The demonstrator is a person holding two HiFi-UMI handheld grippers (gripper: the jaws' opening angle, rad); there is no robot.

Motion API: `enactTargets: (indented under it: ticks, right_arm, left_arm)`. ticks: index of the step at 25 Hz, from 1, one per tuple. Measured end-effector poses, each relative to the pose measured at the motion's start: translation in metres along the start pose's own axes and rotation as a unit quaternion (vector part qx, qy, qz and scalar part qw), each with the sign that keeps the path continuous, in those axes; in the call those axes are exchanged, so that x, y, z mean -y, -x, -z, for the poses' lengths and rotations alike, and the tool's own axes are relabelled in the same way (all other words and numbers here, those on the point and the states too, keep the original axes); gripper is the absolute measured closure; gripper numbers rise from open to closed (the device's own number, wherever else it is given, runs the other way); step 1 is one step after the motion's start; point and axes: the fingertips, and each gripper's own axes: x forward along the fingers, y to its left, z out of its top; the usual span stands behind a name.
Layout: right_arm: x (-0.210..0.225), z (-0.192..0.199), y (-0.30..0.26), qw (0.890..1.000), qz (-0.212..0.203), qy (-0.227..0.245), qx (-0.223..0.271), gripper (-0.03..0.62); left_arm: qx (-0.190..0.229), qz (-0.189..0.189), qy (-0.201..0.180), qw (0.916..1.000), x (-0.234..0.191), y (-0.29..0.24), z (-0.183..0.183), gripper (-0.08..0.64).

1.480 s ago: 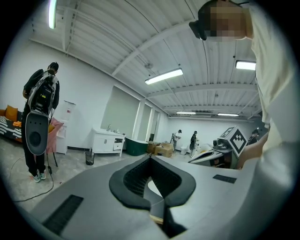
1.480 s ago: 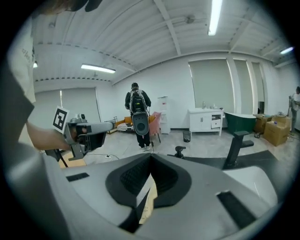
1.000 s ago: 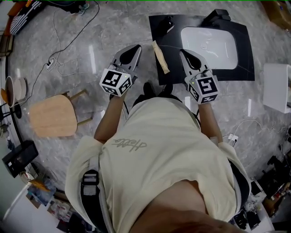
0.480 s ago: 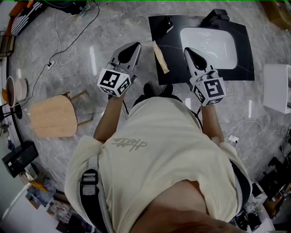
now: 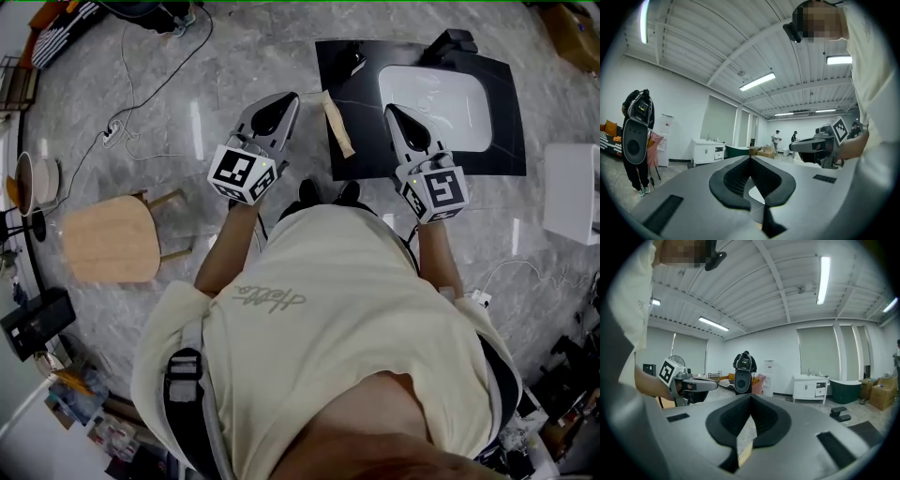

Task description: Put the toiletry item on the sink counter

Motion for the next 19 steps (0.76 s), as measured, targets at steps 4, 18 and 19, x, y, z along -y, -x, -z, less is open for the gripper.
enactTargets:
  ticks: [4, 18, 19]
  right_arm:
    - [-0.004, 0.000, -0.004, 1.000, -0.004, 0.001, -0.005, 0.598]
    - [-0.018, 0.019, -0.022, 0.999, -0.014, 0.003, -0.033, 0.598]
    - [-0.019, 0.020, -0.023, 0.999, -0.015, 0.003, -0.034, 0.598]
  left_arm:
    - [0.000, 0.003, -0.003, 1.0000, 0.001, 0.002, -0.002, 0.557]
    - [-0.004, -0.004, 0.020, 0.9998, -0.018, 0.007, 0.019, 0.557]
    - [-0.003, -0.004, 0.020, 0.9998, -0.018, 0.007, 0.020, 0.557]
